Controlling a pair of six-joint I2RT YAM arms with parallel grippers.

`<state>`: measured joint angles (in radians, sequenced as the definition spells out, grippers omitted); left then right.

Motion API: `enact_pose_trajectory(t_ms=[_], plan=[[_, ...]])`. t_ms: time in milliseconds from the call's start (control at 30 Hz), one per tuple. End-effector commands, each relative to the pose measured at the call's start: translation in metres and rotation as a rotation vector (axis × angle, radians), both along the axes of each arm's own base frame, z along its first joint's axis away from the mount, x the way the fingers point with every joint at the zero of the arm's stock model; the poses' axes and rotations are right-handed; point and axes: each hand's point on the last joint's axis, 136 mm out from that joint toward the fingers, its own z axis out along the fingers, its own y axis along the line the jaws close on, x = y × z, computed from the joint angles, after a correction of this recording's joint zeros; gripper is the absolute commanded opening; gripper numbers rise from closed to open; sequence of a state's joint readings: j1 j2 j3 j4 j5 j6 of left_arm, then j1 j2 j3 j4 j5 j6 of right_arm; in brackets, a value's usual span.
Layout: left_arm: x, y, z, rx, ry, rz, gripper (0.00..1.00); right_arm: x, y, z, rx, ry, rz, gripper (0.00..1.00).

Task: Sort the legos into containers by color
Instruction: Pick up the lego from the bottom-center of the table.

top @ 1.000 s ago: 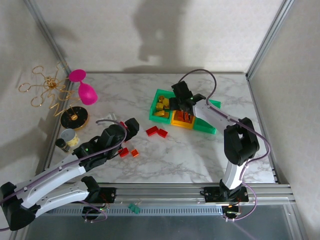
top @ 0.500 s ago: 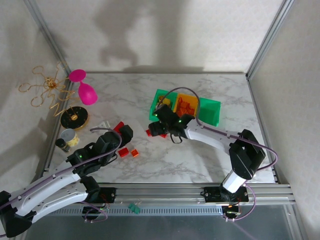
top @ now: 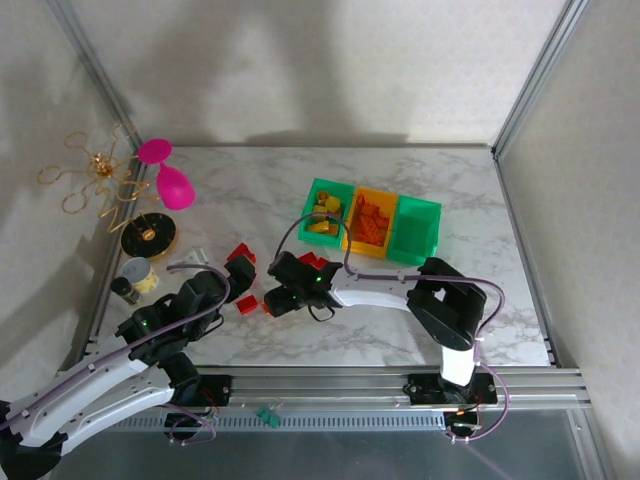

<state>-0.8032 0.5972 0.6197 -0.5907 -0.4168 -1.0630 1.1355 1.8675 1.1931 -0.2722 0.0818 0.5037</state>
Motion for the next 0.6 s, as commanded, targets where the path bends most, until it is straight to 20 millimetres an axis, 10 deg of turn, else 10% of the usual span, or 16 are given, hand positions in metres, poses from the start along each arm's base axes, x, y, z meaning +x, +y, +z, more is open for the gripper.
enact_pose_trajectory(t_ms=[0,567], plan=[[-0.011,0.026,-0.013,0.017,0.057,0.111,1.00,-0.009,0.026,0.005,0.044,-0.011,0.041,0.75],[-0.019,0.038,-0.003,-0.018,0.029,0.138,1.00,-0.012,0.039,-0.040,-0.129,-0.062,0.054,0.60]])
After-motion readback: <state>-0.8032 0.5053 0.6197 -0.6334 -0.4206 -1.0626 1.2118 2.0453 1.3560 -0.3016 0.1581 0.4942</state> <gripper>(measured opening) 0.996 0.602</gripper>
